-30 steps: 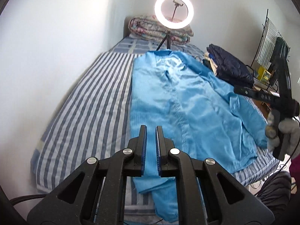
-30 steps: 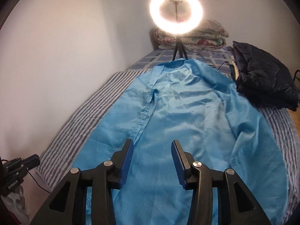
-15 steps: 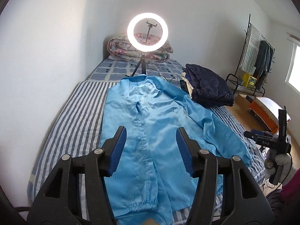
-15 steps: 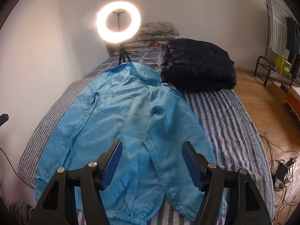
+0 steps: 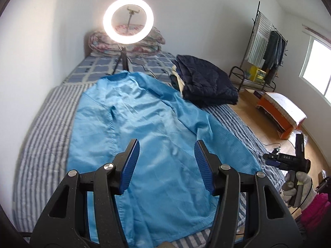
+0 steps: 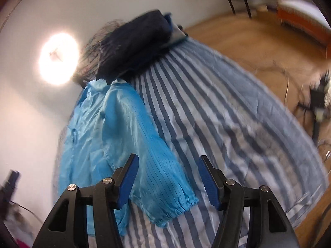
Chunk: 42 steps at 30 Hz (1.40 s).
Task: Fold large clothes
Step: 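Open the left tool and lift both tools off the jacket, then grasp the other jacket side edge with the right tool and fold it inward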
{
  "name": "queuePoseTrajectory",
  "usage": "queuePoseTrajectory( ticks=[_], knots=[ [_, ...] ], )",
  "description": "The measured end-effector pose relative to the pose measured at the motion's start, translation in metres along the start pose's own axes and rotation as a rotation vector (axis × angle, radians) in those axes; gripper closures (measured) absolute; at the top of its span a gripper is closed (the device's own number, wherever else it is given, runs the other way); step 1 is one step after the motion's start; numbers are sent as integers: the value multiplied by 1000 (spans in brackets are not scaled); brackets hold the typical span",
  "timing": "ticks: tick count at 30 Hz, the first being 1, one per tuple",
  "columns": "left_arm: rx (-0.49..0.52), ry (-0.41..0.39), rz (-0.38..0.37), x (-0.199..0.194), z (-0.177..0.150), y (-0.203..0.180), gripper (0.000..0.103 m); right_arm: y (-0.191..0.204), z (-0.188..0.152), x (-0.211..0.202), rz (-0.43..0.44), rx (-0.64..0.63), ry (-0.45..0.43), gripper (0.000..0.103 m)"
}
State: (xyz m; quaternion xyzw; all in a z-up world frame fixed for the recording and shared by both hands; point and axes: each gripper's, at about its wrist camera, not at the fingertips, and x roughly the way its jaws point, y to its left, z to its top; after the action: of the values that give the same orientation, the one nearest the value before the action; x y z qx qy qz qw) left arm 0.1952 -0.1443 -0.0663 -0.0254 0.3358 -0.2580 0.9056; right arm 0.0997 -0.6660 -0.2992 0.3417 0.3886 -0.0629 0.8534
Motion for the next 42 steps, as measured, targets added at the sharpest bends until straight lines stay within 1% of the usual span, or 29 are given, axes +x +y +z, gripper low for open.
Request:
queuePoseTrajectory(
  ticks=[2, 3, 6, 8, 10, 11, 12, 15, 16, 19, 20, 22, 26, 29, 31, 32, 34, 36, 37, 42],
  knots=[
    [-17, 29, -25, 13, -15, 3, 46, -11, -1, 5, 10, 43, 12, 40],
    [-25, 48, -30, 20, -23, 6, 46, -14, -2, 8, 31, 59, 23, 41],
    [-51, 115, -21, 38, -46, 19, 46, -11, -6, 18, 87, 54, 58, 41],
    [-79, 153, -7, 48, -53, 29, 46, -4, -9, 29, 129, 44, 100, 41],
    [-97, 149, -5, 51, -54, 35, 46, 2, -11, 36, 154, 42, 127, 54],
    [-99, 138, 0, 49, -54, 37, 46, 7, -12, 40, 156, 29, 141, 73],
    [-103, 127, 5, 47, -53, 39, 46, 12, -12, 41, 143, 11, 143, 85],
    [-126, 112, 3, 44, -50, 44, 46, 32, -11, 33, 66, -78, 91, 100],
    [-132, 110, 1, 44, -49, 46, 46, 39, -11, 28, 34, -113, 65, 100],
    [-134, 106, 5, 43, -48, 48, 46, 56, -12, 17, -26, -180, 10, 102],
    [-135, 106, 4, 43, -48, 49, 46, 65, -14, 13, -71, -224, -14, 102],
    [-135, 105, 7, 43, -48, 49, 46, 82, -19, 2, -131, -318, -61, 103],
    [-148, 99, 9, 43, -48, 54, 46, 118, -35, -14, -179, -483, -121, 103],
    [-168, 94, 10, 43, -47, 60, 46, 151, -54, -15, -175, -620, -135, 103],
    [-185, 91, 10, 43, -46, 64, 46, 167, -65, -10, -145, -677, -117, 103],
    [-194, 89, 11, 42, -46, 66, 46, 175, -72, -5, -114, -697, -95, 103],
    [-211, 85, 15, 41, -46, 70, 46, 187, -84, 9, -55, -713, -31, 103],
    [-232, 79, 19, 39, -46, 76, 46, 197, -97, 23, -14, -727, 24, 103],
    [-239, 78, 22, 39, -45, 79, 46, 202, -106, 31, 2, -742, 53, 103],
    [-258, 81, 36, 38, -49, 89, 46, 231, -157, 65, 46, -898, 174, 103]
  ],
)
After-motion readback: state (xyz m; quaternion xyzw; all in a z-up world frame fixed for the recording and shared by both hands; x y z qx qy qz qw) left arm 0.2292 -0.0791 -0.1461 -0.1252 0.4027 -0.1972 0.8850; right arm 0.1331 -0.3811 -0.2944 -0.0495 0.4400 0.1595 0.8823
